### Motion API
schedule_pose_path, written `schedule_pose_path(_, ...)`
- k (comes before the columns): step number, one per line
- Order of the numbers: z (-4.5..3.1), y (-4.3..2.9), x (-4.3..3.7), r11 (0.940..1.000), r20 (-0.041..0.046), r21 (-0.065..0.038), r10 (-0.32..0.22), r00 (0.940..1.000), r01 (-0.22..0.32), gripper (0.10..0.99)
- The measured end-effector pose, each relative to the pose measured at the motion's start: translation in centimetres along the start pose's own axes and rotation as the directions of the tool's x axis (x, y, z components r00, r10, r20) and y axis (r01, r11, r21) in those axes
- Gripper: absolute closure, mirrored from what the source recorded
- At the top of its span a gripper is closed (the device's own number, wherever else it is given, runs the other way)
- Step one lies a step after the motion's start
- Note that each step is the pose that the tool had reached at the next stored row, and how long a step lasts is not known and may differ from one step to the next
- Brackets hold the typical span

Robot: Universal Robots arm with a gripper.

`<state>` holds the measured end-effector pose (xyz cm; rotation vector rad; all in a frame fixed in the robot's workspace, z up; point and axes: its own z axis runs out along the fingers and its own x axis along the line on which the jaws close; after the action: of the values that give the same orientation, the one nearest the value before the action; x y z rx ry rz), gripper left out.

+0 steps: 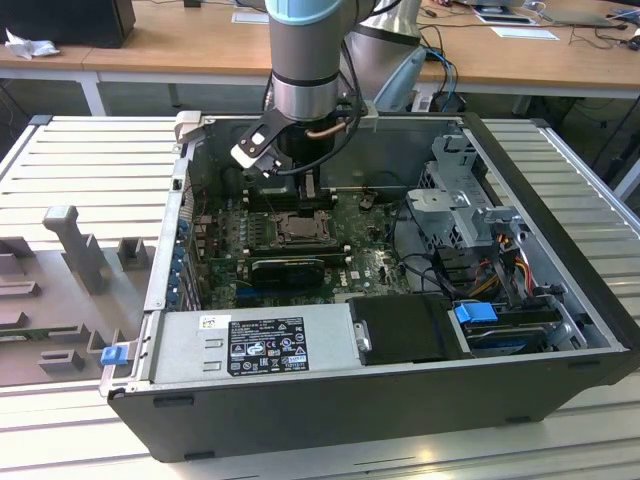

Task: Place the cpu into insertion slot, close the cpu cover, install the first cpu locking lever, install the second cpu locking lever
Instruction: 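Install the first cpu locking lever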

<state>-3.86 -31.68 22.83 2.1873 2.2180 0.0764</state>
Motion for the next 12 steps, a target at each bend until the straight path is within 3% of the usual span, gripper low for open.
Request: schedule_pose_path(12, -1.52, -0.03, 0.02, 1.0000, -0.0001, 0.000, 0.000, 1.0000, 0.000, 0.980)
